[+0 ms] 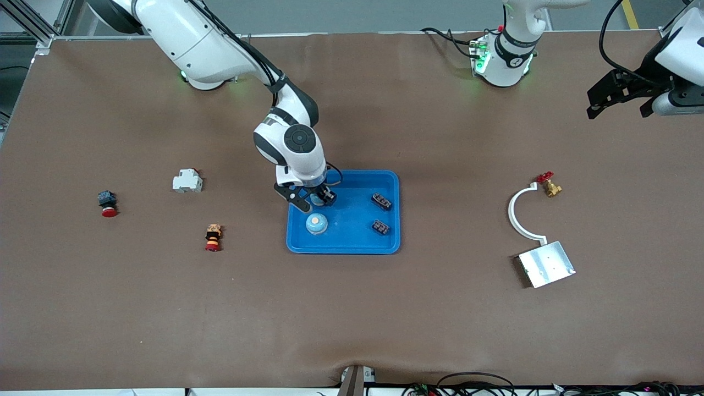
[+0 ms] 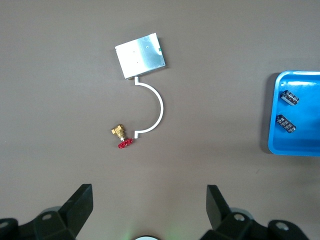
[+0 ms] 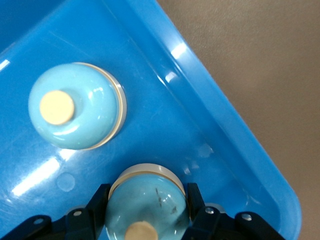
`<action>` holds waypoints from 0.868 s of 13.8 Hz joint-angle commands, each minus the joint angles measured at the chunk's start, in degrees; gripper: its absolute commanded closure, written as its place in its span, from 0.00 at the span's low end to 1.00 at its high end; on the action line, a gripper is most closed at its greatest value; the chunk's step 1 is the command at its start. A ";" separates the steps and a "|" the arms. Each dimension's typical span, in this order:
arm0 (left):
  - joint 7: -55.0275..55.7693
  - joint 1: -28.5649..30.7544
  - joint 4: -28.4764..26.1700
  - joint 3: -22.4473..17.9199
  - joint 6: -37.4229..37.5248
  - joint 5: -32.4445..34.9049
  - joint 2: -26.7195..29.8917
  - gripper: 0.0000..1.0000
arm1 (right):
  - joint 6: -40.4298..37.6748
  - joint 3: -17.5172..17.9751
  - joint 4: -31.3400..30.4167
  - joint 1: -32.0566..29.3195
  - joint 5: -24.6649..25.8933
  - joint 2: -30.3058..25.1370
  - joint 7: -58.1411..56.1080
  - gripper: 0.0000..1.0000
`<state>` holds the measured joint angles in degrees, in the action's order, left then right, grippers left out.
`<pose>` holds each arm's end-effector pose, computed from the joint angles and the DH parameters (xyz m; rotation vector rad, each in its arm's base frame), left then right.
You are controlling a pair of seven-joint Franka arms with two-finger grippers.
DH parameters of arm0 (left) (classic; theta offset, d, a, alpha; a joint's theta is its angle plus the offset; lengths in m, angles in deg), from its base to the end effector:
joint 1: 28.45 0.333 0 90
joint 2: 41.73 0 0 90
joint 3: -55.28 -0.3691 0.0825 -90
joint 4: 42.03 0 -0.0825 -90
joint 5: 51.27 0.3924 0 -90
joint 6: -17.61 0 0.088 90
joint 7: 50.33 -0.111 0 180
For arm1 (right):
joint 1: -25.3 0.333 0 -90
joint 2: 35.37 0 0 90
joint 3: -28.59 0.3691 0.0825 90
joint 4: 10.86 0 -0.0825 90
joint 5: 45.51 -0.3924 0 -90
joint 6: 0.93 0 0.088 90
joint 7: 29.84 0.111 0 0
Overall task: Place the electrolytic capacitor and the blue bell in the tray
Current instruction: 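Lower the bell into the tray beside the first bell and open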
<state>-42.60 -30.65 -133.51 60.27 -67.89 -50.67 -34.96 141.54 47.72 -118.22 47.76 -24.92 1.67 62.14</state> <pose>0.5069 -0.0664 0.7176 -3.1227 -0.0169 -0.0249 0.5142 0.4323 0.2136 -2.9620 1.0126 -0.0435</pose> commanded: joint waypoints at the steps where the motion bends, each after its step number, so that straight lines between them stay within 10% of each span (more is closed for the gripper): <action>1: -0.61 0.62 0.77 0.11 1.12 -0.16 0.26 0.00 | 0.01 -0.67 0.39 1.18 1.73 0.58 2.06 1.00; 4: -0.44 0.62 0.86 0.28 1.12 -0.16 0.34 0.00 | 0.01 -0.67 0.39 1.10 1.73 0.75 2.06 1.00; 6: -0.52 0.62 0.86 0.28 1.12 -0.25 0.43 0.00 | 0.01 -0.67 0.39 1.18 1.73 0.75 2.06 0.00; 12: -0.44 0.62 0.77 0.28 1.12 -0.16 0.61 0.00 | -1.91 -0.41 1.18 0.92 1.64 -0.38 1.45 0.00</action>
<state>-42.60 -30.59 -133.31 60.18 -67.88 -50.67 -34.85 141.41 47.61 -117.84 48.07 -24.86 2.11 62.20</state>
